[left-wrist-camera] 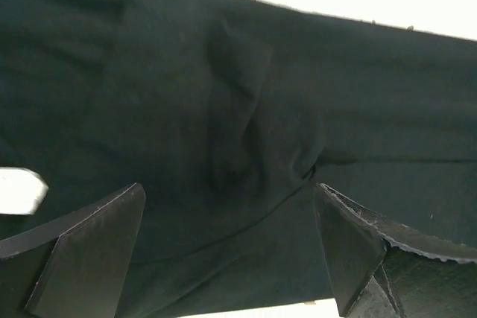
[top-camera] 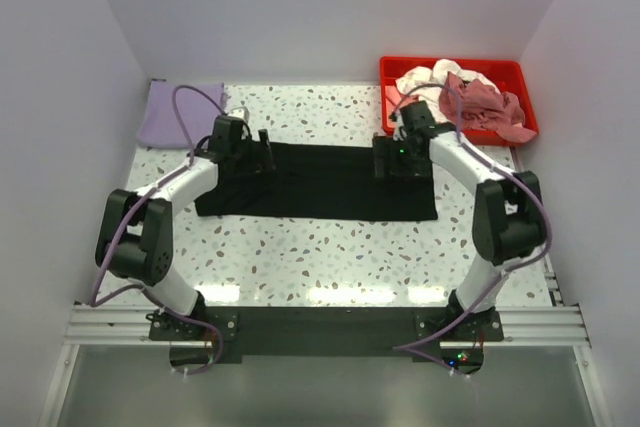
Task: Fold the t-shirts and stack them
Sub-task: Fold the tshirt
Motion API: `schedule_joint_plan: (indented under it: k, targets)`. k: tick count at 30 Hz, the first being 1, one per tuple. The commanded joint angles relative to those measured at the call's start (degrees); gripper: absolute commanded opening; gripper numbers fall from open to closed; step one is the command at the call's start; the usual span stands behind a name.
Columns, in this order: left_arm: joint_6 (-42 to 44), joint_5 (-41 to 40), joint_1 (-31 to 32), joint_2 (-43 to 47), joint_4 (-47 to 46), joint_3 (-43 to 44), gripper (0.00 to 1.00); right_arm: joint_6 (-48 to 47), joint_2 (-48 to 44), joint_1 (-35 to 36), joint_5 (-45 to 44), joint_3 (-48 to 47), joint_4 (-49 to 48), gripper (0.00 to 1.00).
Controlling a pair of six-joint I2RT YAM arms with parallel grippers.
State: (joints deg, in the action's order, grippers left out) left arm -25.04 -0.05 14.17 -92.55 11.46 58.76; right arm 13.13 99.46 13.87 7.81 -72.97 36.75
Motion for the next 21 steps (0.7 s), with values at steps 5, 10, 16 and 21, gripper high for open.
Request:
schedule_joint_plan:
  k: [5, 10, 16, 21]
  targets:
    - [-6.16, 3.22, 0.15, -5.88, -6.45, -0.23, 1.00, -6.18, 15.58, 5.20, -4.04, -17.45, 0.17, 0.99]
    - [-6.25, 1.99, 0.15, -9.48, -5.14, 0.65, 1.00, -6.27, 17.87, 5.73, -5.00, -15.46, -2.03, 0.99]
    - [-6.51, 3.30, 0.41, -12.47, -5.75, 1.35, 1.00, -4.34, 14.80, 5.64, -4.74, -5.46, -4.41, 0.99]
    - [-7.13, 1.99, 2.52, -16.68, -3.48, 5.82, 1.00, -0.13, 8.40, 5.91, -2.72, 7.28, -8.35, 0.99]
